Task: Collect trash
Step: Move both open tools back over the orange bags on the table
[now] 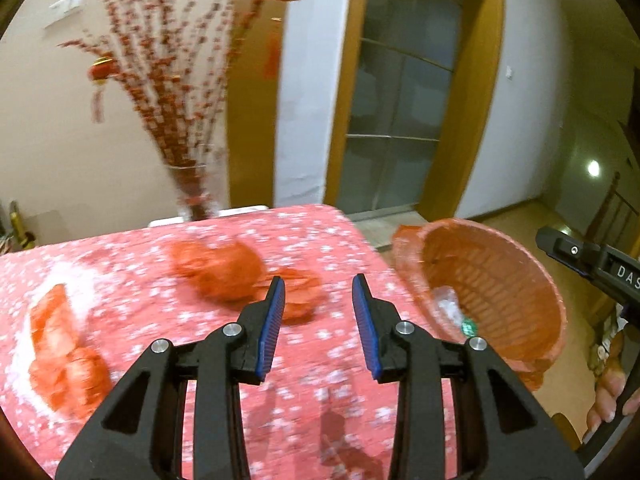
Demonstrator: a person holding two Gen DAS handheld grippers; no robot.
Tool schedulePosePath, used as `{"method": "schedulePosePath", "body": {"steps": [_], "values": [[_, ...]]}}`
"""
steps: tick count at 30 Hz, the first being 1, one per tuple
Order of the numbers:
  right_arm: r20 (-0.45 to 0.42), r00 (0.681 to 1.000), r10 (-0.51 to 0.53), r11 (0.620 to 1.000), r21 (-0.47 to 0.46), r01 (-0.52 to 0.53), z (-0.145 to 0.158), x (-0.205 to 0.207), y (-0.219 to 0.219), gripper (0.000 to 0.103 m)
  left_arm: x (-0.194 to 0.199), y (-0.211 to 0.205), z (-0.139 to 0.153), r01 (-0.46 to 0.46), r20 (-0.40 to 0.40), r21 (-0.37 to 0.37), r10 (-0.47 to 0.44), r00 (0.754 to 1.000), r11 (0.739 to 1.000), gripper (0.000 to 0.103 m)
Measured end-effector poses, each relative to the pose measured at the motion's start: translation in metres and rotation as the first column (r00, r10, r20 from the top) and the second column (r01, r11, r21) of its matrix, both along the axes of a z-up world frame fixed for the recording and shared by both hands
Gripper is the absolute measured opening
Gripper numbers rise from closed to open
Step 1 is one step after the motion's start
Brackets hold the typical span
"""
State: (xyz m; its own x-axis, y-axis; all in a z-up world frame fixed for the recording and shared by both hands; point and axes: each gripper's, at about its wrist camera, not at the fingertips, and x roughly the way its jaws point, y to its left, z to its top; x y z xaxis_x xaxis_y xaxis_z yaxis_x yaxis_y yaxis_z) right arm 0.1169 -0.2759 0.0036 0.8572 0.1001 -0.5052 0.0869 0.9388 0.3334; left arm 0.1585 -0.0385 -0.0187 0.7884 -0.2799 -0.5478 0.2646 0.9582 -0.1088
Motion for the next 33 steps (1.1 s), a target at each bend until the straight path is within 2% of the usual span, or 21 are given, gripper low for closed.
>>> {"method": "schedulePosePath", "body": {"steps": [8,20,27,33], "values": [[-0.013,0.998,0.063,0.998,-0.018,-0.063,0.001,0.008,0.033,0.037,-0.001,0.033,-0.007,-0.061,-0.014,-0.005,0.061,0.998,0.998,0.036],[-0.041,0.988,0.148,0.988,-0.038,-0.149,-0.005,0.021,0.069,0.037,-0.015,0.061,-0.012,-0.122,0.015,0.036,0.122,0.992,0.992,0.036],[-0.064,0.978,0.201,0.978,-0.044,-0.204,-0.011,0.030,0.091,0.037,-0.024,0.086,-0.015,-0.174,0.026,0.059,0.173,0.985,0.983,0.036],[-0.080,0.966,0.245,0.967,-0.054,-0.249,-0.016,0.040,0.111,0.037,-0.030,0.116,-0.014,-0.228,0.030,0.050,0.227,0.973,0.972,0.036]]}}
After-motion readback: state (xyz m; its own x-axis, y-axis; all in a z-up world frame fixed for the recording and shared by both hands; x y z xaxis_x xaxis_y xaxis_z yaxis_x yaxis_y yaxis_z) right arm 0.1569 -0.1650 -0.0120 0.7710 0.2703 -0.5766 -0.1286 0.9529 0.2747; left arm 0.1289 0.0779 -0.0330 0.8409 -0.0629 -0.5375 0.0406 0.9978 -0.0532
